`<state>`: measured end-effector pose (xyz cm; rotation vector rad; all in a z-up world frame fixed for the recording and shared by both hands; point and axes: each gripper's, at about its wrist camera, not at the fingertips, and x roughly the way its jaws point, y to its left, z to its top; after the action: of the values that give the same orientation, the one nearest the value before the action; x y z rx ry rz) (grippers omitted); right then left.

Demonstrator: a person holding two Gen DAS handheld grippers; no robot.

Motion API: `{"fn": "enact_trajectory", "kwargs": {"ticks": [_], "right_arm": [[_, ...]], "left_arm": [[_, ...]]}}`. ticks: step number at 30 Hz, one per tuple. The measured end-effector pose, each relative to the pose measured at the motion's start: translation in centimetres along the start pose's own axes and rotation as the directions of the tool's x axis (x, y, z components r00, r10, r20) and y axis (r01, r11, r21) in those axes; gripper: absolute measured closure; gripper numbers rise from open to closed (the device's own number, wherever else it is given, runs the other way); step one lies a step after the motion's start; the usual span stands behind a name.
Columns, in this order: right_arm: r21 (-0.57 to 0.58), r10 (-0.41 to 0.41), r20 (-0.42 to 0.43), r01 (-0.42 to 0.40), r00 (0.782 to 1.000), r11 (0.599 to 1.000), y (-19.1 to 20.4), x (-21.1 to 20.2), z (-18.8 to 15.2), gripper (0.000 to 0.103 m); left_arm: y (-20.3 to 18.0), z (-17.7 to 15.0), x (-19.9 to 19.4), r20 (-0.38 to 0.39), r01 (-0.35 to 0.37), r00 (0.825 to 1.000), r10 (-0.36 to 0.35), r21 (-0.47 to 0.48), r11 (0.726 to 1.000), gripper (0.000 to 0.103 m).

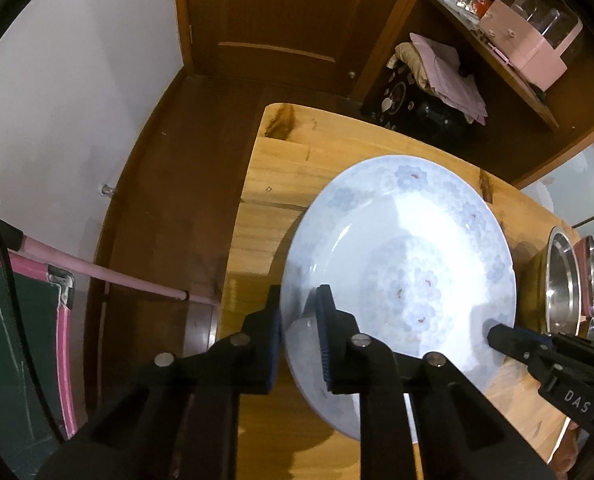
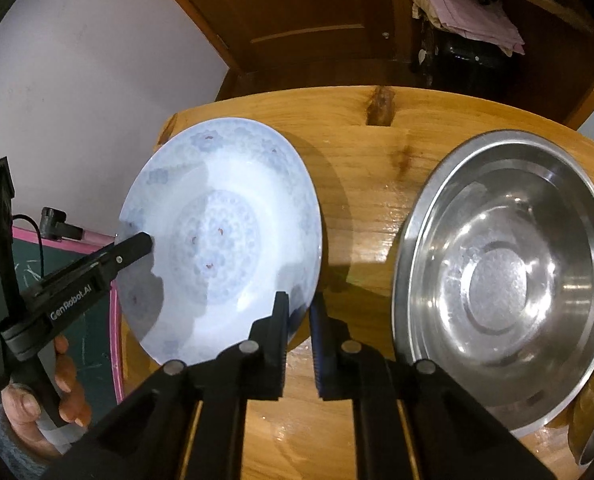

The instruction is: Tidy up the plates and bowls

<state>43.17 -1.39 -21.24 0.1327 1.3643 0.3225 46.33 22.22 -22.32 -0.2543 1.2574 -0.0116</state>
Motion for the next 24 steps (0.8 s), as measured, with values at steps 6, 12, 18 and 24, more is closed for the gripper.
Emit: {"fn": "enact_trajectory", "kwargs": {"ticks": [6,12,18,24], "right_arm": [[-0.033,-0.023,-0.031,0.022,0.999,0.999,0.0,-0.3,-1.3,0.093],[-0.092,-0.026,-0.059,0.021,0.998,0.996,-0.1,-1.1,-4.0,0.093],[-0.111,0.000,-0.063,-0.007,0.998,0.994,-0.4,-1.7,-5.3,0.093],[-0.128,-0.003,-0.070,-0.006,0.998,0.992,-0.7,-2.1,-6.3,0.093]], "left_arm": [[0.3,-1.8,-0.7,-0.053,0.022,0.998,-0.020,0.035,0.999,0.093],[0.3,-4.5,-1.5,-0.083,0.065,0.995,-0.058,0.078,0.995,0.093],[0.1,-4.7,-1.2,-0.099,0.083,0.992,-0.075,0.081,0.993,0.088],[-0.2,-3.9,-0.5,-0.110,0.097,0.990,-0.088,0.079,0.992,0.082]]}}
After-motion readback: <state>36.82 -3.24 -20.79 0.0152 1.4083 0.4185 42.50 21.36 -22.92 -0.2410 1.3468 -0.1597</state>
